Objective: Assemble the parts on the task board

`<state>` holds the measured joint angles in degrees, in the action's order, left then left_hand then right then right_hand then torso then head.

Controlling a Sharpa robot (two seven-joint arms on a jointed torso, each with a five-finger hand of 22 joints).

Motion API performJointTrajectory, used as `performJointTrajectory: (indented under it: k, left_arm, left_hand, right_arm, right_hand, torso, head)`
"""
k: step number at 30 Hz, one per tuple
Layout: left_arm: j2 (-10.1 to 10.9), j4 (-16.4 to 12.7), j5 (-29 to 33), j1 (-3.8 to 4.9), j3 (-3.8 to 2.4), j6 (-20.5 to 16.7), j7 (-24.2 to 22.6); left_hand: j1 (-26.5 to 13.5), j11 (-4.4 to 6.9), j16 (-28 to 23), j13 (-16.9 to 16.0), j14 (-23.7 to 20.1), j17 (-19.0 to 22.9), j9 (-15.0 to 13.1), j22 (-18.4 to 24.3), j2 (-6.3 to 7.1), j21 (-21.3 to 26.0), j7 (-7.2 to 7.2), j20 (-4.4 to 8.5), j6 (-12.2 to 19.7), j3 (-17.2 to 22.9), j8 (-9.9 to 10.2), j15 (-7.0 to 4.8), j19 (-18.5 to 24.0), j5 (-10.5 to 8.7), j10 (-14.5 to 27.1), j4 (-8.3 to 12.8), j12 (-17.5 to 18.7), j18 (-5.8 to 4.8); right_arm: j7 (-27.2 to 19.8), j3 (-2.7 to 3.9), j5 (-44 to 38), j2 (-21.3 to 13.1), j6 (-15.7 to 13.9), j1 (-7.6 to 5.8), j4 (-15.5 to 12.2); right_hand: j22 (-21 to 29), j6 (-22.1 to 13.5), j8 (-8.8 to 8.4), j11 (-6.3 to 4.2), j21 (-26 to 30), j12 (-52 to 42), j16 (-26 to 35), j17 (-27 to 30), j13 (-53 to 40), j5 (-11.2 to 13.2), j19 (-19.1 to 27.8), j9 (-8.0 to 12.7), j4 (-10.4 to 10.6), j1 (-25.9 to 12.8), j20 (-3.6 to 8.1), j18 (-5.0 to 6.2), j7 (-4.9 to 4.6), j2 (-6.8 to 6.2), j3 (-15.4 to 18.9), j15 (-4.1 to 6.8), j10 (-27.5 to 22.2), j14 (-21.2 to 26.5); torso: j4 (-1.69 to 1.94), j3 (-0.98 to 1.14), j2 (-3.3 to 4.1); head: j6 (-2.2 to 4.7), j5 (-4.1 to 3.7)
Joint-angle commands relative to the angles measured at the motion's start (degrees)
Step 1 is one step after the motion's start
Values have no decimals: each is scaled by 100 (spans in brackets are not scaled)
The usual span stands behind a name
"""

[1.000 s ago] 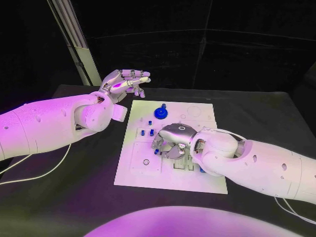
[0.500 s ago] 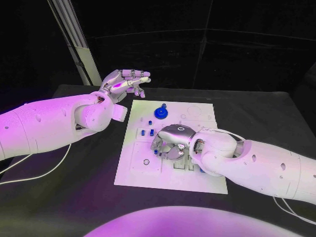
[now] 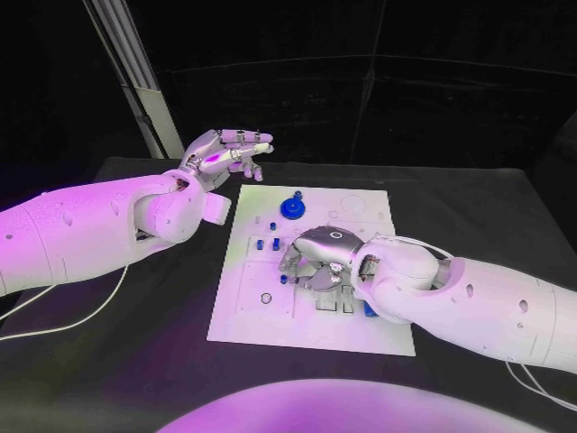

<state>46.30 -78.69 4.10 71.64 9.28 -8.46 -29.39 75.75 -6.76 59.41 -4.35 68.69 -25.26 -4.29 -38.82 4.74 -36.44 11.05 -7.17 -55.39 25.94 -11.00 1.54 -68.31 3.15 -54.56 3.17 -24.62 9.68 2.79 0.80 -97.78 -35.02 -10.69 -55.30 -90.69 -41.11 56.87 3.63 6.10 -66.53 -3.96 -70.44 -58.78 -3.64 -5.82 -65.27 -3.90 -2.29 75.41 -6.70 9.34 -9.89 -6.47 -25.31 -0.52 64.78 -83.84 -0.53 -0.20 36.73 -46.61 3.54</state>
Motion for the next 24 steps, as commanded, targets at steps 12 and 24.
performJointTrajectory:
  k: [12, 24]
  left_arm:
    - [29, -18, 15, 9, -1, 69, -6]
    - [36, -49, 15, 8, 63, 81, -13]
  left_hand:
    - [-2, -4, -28, 6, -32, 6, 7, 10, -23, 34, -5, 1, 36, -3, -31, 5, 45, 24, 35, 39, -31, 82]
    - [-2, -4, -28, 6, -32, 6, 7, 10, -23, 34, -5, 1, 36, -3, -31, 5, 45, 24, 35, 39, -31, 82]
  right_arm:
    - [357, 223, 217, -874, -42, -206, -571]
    - [787, 306, 256, -1371, 287, -472, -474]
  right_hand:
    - [26, -18, 3, 12, 33, 16, 32, 52, 0, -3, 58, -6, 27, -67, -34, -43, -9, -114, 104, -58, -79, -95]
    - [680, -355, -9, 33, 443, 10, 312, 519, 3, 80, 439, 11, 75, 31, -48, 66, 14, -202, 621, -87, -560, 13]
  torso:
    - [-5, -13, -20]
    - [-5, -12, -16]
  head:
    - [84, -97]
    - [162, -203]
